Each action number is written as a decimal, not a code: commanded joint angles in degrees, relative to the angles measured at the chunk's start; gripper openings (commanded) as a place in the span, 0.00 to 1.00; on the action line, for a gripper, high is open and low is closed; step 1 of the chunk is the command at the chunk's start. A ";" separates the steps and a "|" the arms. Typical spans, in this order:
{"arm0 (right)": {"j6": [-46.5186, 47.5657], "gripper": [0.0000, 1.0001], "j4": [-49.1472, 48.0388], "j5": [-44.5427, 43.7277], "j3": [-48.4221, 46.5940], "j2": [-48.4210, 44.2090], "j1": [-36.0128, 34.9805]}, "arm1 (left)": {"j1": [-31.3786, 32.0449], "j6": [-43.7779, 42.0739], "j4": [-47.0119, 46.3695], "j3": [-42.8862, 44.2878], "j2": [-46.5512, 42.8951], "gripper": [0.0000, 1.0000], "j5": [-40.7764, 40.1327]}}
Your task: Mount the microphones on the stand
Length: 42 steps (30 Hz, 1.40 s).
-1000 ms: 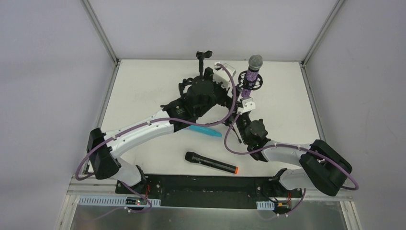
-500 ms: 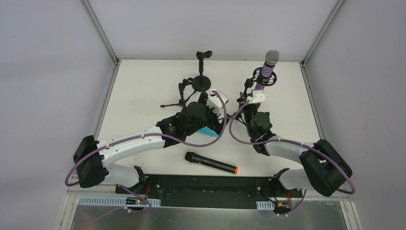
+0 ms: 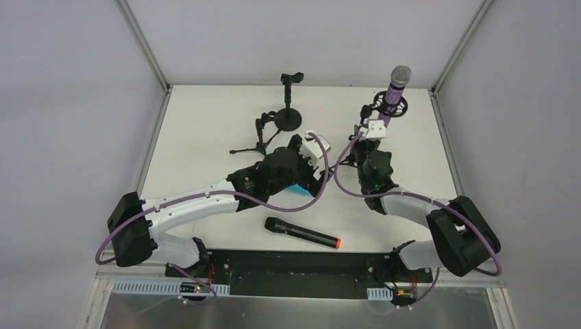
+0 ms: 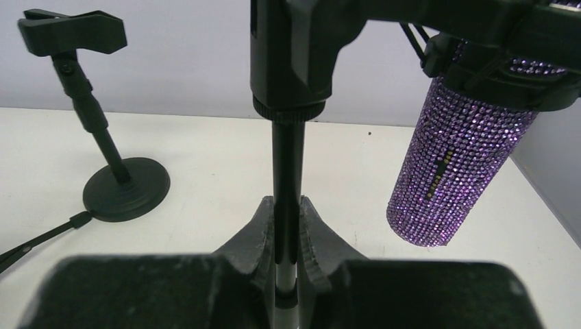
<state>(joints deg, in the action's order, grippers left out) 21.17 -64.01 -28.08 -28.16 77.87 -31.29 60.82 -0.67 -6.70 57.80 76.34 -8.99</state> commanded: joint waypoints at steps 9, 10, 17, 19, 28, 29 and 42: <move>1.48 0.00 -3.14 -3.98 0.08 -1.36 5.71 | 0.91 -0.36 -1.08 1.72 -1.77 0.98 0.58; 1.65 0.00 -3.14 -4.33 0.43 -1.81 6.02 | 0.90 -0.49 -1.12 1.74 -1.77 0.98 0.48; 2.31 0.00 0.59 -4.47 1.90 -6.39 7.91 | 0.88 -0.89 -1.04 1.63 -1.97 0.98 -0.44; 2.31 0.00 1.55 -4.37 2.56 -7.48 7.98 | 0.88 -0.93 -1.11 1.62 -1.99 0.98 -0.73; 3.81 0.00 1.33 -6.57 4.99 -10.17 8.98 | 0.88 -0.82 -1.12 1.59 -1.84 0.99 -1.34; 3.73 0.00 1.34 -6.79 5.49 -10.94 8.99 | 0.88 -0.84 -1.12 1.57 -1.89 0.99 -1.44; -1.82 0.14 5.04 -7.35 9.09 -15.31 9.00 | 0.87 -1.48 -0.89 1.82 -1.44 0.99 -1.98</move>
<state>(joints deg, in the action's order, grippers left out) 20.91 -58.98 -33.08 -19.40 64.29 -22.72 61.19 -1.08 -6.68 57.82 76.29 -9.72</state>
